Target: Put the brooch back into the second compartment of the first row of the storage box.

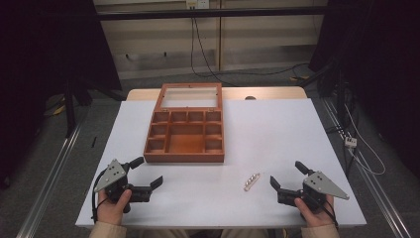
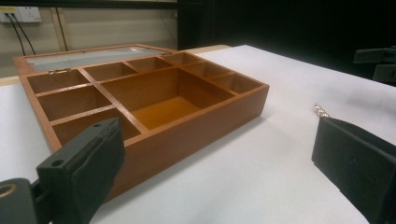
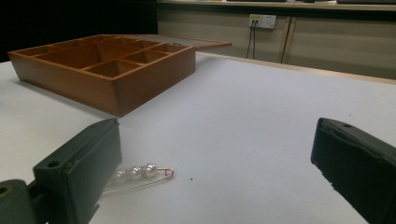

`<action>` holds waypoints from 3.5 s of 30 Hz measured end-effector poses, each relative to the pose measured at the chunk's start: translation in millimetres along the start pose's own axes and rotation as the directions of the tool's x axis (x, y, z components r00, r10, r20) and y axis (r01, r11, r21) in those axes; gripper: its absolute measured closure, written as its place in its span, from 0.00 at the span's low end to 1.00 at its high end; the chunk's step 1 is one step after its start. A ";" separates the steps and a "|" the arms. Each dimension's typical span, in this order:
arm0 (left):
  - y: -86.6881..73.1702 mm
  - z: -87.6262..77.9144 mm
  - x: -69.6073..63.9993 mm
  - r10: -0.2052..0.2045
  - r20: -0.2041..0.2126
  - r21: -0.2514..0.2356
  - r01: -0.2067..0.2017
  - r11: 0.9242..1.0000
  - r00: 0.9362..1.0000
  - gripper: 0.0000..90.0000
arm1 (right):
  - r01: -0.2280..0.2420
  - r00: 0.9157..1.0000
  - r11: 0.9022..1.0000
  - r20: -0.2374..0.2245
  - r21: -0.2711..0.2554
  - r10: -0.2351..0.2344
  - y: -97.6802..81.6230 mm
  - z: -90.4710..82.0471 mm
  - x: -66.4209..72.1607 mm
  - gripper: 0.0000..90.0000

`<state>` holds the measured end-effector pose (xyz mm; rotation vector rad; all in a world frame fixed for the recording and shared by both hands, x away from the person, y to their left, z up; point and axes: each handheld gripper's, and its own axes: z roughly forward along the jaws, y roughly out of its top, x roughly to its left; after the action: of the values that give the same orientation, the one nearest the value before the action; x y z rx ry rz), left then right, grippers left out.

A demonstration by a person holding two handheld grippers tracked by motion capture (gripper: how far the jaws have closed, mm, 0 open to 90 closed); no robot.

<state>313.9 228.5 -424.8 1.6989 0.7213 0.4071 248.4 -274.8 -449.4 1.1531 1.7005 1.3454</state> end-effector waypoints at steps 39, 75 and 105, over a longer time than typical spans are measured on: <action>20.5 101.2 -63.5 -0.043 0.171 0.141 0.019 0.990 0.984 0.04 | 0.019 1.000 1.000 0.006 0.000 -0.019 1.2 -1.2 1.4 0.01; 11.1 176.9 -123.9 0.018 0.273 0.315 -0.107 0.943 0.962 0.17 | 0.028 1.000 1.000 0.011 0.003 -0.028 1.9 0.2 1.8 0.01; 2.3 212.0 -157.5 0.097 0.339 0.423 -0.244 0.872 0.936 0.62 | 0.031 0.999 0.999 0.012 0.006 -0.031 1.0 -0.8 0.3 0.01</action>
<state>327.4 -33.1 -459.2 2.2281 0.4526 0.0819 247.7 -274.7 -448.2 1.1312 1.7075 1.3128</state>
